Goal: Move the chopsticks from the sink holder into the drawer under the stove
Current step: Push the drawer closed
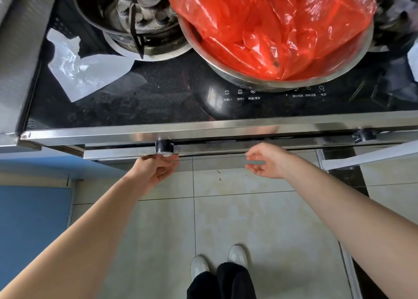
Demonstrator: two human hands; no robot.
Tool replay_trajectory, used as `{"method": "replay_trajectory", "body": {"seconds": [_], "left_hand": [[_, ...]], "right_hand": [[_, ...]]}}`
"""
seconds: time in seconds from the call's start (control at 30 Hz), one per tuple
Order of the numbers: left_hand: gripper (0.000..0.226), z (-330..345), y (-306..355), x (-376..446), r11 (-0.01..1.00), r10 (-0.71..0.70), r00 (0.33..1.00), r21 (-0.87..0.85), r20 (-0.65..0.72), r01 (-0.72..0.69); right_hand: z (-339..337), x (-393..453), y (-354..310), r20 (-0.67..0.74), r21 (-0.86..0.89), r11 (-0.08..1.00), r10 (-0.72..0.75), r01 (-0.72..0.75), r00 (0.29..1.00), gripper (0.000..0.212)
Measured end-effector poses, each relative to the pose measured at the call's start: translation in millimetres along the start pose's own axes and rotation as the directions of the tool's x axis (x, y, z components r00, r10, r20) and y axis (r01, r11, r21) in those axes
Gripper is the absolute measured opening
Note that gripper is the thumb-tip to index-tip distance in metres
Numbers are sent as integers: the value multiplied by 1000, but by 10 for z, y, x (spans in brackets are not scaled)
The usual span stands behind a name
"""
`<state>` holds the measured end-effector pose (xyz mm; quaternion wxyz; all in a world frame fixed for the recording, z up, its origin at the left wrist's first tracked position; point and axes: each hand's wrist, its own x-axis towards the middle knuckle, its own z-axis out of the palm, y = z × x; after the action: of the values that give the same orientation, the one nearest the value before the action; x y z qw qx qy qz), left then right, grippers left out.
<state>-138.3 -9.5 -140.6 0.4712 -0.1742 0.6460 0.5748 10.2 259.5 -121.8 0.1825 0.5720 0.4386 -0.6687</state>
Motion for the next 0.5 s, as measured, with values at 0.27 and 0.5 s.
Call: {"method": "replay_trajectory", "body": {"seconds": [0.27, 0.5], "left_hand": [[29, 8, 113, 77, 999, 9, 1000, -50, -9, -10], [45, 57, 2, 70, 995, 63, 995, -70, -80, -68]], "right_hand": [[34, 20, -158, -1, -4, 999, -33, 33, 999, 10], [74, 32, -98, 25, 10, 998, -64, 64, 998, 22]]}}
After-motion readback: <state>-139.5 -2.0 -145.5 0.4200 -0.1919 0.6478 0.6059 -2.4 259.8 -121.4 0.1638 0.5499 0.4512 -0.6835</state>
